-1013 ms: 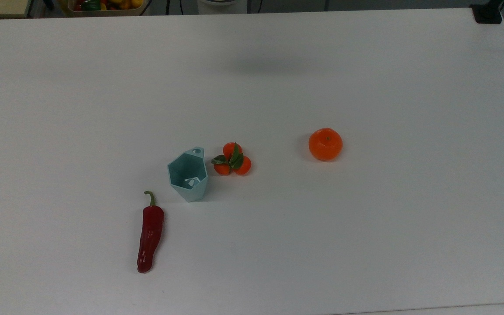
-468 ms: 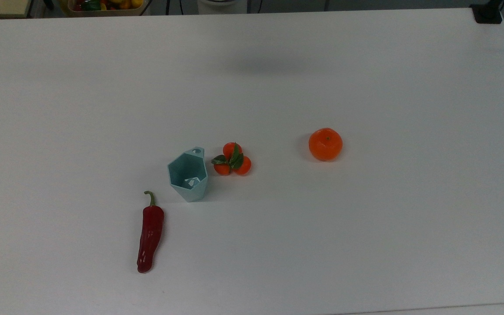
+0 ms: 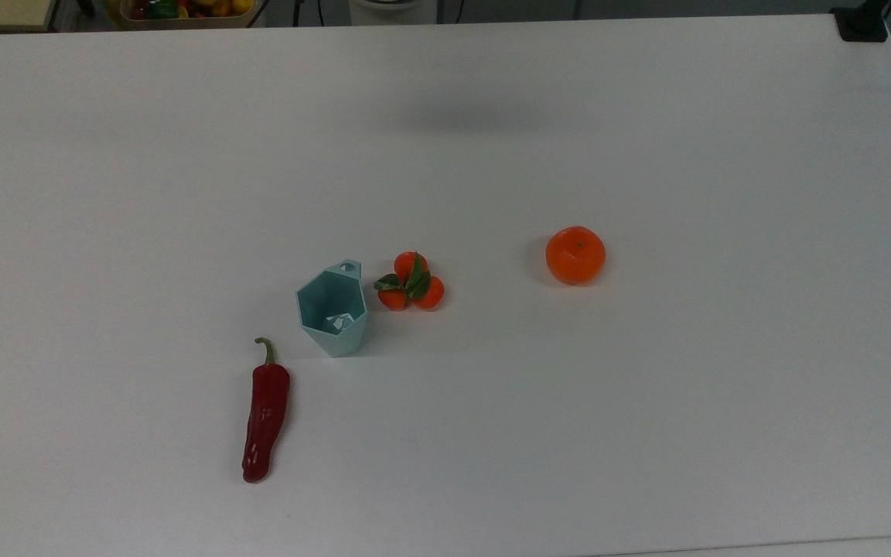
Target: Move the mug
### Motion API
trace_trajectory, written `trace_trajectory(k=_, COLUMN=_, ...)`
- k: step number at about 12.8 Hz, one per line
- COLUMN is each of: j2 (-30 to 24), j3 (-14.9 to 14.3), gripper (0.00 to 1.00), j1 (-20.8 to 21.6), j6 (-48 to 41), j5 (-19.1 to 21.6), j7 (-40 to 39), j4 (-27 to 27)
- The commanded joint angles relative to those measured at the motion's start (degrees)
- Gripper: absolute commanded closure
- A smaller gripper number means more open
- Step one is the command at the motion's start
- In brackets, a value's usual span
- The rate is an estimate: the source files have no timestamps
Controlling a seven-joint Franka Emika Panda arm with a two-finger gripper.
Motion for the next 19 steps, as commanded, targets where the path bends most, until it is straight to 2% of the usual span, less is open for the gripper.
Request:
trace_trajectory(k=1, j2=3.7, j3=0.0, gripper=0.0, j1=0.6, j6=0.2, j5=-0.9, j7=2.5, j4=3.1)
trace_trajectory(k=4, j2=9.0, j3=-0.1, gripper=0.0, j1=0.7, j6=0.5, j5=-1.1, j7=9.1, j4=6.7)
trace_trajectory(k=6, j2=11.3, j3=-0.1, gripper=0.0, j1=0.7, j6=1.3, j5=-1.7, j7=10.1, j4=7.6)
trace_trajectory(k=9, j2=13.4, j3=-0.1, gripper=0.0, j1=0.6, j6=4.2, j5=-2.3, j7=11.4, j4=7.1)
trace_trajectory(k=11, j2=15.7, j3=0.0, gripper=0.0, j1=0.6, j6=7.2, j5=-5.3, j7=11.4, j4=6.9)
trace_trajectory(k=15, j2=19.9, j3=0.0, gripper=0.0, j1=0.8, j6=12.0, j5=-8.1, j7=11.6, j4=5.2)
trace_trajectory(k=17, j2=22.2, j3=-0.1, gripper=0.0, j1=0.8, j6=15.2, j5=-8.1, j7=13.9, j4=4.4)
trace_trajectory(k=19, j2=23.5, j3=0.0, gripper=0.0, j1=1.5, j6=20.2, j5=-10.5, j7=18.1, j4=1.7)
